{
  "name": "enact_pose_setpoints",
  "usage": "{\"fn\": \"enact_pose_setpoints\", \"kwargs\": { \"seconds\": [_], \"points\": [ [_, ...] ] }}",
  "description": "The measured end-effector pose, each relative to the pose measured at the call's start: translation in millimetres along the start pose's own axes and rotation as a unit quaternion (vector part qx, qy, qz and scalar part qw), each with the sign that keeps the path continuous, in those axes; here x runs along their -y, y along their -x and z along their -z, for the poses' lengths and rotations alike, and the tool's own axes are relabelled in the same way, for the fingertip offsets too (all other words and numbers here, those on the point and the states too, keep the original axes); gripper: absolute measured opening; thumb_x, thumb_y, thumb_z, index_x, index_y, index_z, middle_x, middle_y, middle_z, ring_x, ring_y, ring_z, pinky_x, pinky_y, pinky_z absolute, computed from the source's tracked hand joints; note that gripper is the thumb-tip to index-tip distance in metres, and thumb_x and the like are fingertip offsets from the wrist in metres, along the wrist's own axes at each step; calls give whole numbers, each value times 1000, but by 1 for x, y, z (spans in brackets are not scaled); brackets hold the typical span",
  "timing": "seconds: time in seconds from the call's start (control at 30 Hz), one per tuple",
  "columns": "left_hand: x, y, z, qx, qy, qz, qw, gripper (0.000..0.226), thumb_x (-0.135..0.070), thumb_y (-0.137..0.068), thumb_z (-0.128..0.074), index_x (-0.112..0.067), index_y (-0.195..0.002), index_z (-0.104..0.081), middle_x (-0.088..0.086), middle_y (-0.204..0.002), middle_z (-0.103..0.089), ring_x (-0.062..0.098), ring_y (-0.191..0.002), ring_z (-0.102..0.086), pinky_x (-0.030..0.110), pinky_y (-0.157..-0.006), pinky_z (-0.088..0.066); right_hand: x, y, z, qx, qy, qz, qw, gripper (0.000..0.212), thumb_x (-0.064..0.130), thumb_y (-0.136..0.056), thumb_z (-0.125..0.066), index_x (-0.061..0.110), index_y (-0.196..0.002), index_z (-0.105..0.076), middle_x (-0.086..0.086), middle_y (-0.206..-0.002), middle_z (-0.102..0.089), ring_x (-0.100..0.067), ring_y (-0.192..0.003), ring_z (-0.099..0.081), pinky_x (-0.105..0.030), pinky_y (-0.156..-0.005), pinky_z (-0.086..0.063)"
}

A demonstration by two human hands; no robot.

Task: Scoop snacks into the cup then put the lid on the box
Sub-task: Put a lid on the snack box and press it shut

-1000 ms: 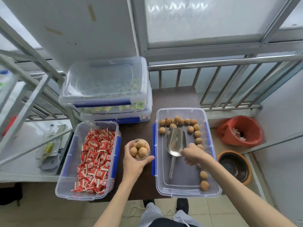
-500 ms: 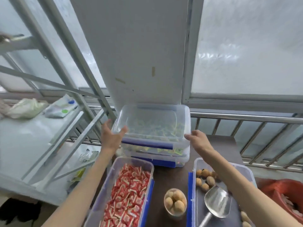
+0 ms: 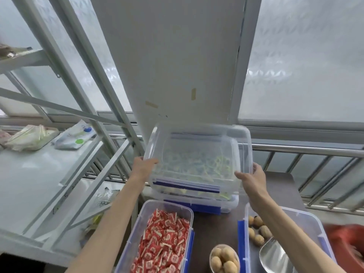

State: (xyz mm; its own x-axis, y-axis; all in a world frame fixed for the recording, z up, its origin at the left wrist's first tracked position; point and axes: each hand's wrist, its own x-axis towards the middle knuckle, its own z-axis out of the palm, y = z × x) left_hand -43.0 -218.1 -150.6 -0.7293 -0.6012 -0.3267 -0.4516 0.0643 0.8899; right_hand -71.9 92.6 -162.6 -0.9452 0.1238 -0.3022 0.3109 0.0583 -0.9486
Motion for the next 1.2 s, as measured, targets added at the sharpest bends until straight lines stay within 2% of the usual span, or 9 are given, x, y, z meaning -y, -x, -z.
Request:
{"fn": "enact_pose_setpoints", "kwargs": {
  "seconds": [0.1,0.2,0.33,0.47,0.6,0.77,0.93,1.07,1.2],
  "points": [
    [-19,42,-9,47,49,-33,997,53,-28,-82,-75,-4,-126,-56,12,-120,-63,23,-104,-60,32,-81,-45,14,2,38,-10,-20,19,1000,53,18,-90,-66,5,-137,-45,-8,-112,-60,-21,-98,-58,-34,-87,-46],
    [-21,101,-26,195,165,0,967,24,-16,-94,-62,-9,-116,-61,14,-133,-58,26,-127,-53,38,-106,-42,20,-10,89,-59,35,25,997,64,57,-79,-65,13,-125,-54,0,-100,-62,-27,-104,-58,-48,-102,-42],
    [3,184,-38,310,287,90,902,83,-22,-62,-84,2,-135,-54,15,-134,-66,22,-127,-61,41,-105,-43,4,-39,164,-103,116,16,988,81,85,-48,-62,17,-92,-62,-6,-95,-68,-37,-109,-59,-54,-103,-42],
    [42,241,-63,389,320,236,831,119,-11,-45,-93,3,-150,-39,20,-155,-43,34,-142,-46,43,-118,-35,-10,-51,221,-87,207,21,974,71,75,-44,-66,14,-80,-67,5,-71,-62,-24,-82,-62,-47,-93,-42],
    [70,301,-93,424,330,373,756,98,-4,-56,-86,-1,-145,-47,20,-149,-52,33,-134,-56,43,-118,-35,-18,-53,261,-40,295,26,954,55,61,-61,-69,12,-84,-72,3,-63,-55,-21,-76,-54,-42,-83,-33],
    [106,380,-140,464,319,506,654,67,-2,-68,-72,19,-130,-56,32,-139,-57,44,-122,-63,46,-107,-38,-34,-64,266,33,434,15,900,30,42,-79,-67,15,-67,-66,-2,-69,-60,-29,-97,-58,-52,-103,-20],
    [141,428,-206,299,353,571,679,88,0,-78,-65,13,-153,-21,24,-162,-25,26,-154,-20,41,-122,-18,-61,-64,235,66,519,23,852,33,41,-88,-60,23,-113,-72,-7,-123,-68,-32,-136,-41,-59,-113,-3],
    [152,446,-241,290,435,542,658,74,7,-63,-70,22,-131,-44,31,-134,-47,30,-102,-42,41,-84,-35,-78,-76,221,70,496,21,865,41,43,-92,-59,30,-130,-63,-7,-136,-60,-30,-140,-33,-54,-114,-7],
    [144,450,-254,248,388,502,732,71,-4,-82,-56,16,-146,-33,32,-139,-49,31,-131,-46,38,-101,-39,-99,-77,201,74,509,54,856,40,43,-93,-54,32,-131,-62,-5,-135,-61,-27,-134,-42,-49,-109,-19]
  ]
}}
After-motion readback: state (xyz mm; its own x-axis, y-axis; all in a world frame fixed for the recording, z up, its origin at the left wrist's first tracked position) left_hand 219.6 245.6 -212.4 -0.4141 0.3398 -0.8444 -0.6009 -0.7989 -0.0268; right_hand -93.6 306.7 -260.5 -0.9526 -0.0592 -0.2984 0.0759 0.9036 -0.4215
